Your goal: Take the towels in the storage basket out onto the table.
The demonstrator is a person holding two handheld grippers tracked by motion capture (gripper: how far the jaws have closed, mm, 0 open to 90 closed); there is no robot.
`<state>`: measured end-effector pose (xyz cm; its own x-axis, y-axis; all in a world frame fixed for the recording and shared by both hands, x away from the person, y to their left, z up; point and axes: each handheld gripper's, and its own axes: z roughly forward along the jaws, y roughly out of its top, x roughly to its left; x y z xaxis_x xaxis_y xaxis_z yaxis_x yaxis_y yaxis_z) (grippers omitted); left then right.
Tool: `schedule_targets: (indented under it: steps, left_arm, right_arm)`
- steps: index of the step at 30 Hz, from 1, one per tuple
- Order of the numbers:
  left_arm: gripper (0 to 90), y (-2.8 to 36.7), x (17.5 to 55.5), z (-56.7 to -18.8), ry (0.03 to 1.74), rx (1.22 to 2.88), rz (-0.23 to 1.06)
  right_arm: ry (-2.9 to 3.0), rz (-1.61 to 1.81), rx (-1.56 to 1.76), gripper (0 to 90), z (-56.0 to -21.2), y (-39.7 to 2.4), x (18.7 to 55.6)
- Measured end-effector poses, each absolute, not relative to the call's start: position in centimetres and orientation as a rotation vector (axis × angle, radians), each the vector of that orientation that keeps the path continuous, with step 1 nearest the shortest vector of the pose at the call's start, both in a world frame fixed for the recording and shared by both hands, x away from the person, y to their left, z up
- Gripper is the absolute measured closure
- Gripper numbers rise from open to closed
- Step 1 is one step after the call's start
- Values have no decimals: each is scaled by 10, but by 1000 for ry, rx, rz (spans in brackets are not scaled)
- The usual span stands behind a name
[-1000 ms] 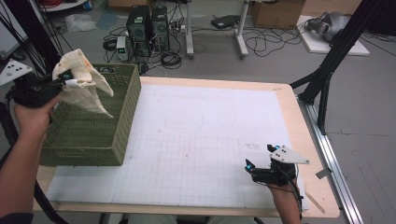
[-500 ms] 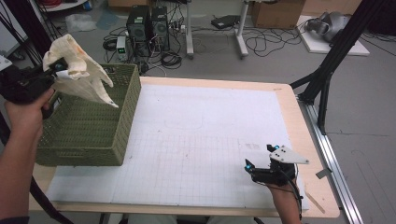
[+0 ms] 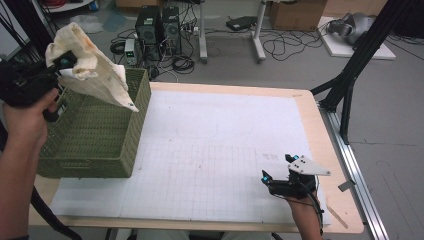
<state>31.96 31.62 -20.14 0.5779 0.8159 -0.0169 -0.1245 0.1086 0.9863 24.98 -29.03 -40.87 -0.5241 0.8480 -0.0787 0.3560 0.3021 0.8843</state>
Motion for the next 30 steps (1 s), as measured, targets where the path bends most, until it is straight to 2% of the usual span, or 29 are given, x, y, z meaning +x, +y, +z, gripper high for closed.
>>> schedule_targets:
  steps: [11, 16, 30]
  left_arm:
    - [790, 260, 321, -203, 561, 1349, 639]
    - [787, 223, 327, -223, 513, 1405, 538]
    - [782, 142, 335, -266, 426, 1447, 371]
  right_arm:
    - [2026, 1169, 1061, 53, -408, -291, 250]
    - [2022, 1170, 1056, 53, -408, -291, 250]
    - [2015, 1176, 1068, 53, -407, -294, 250]
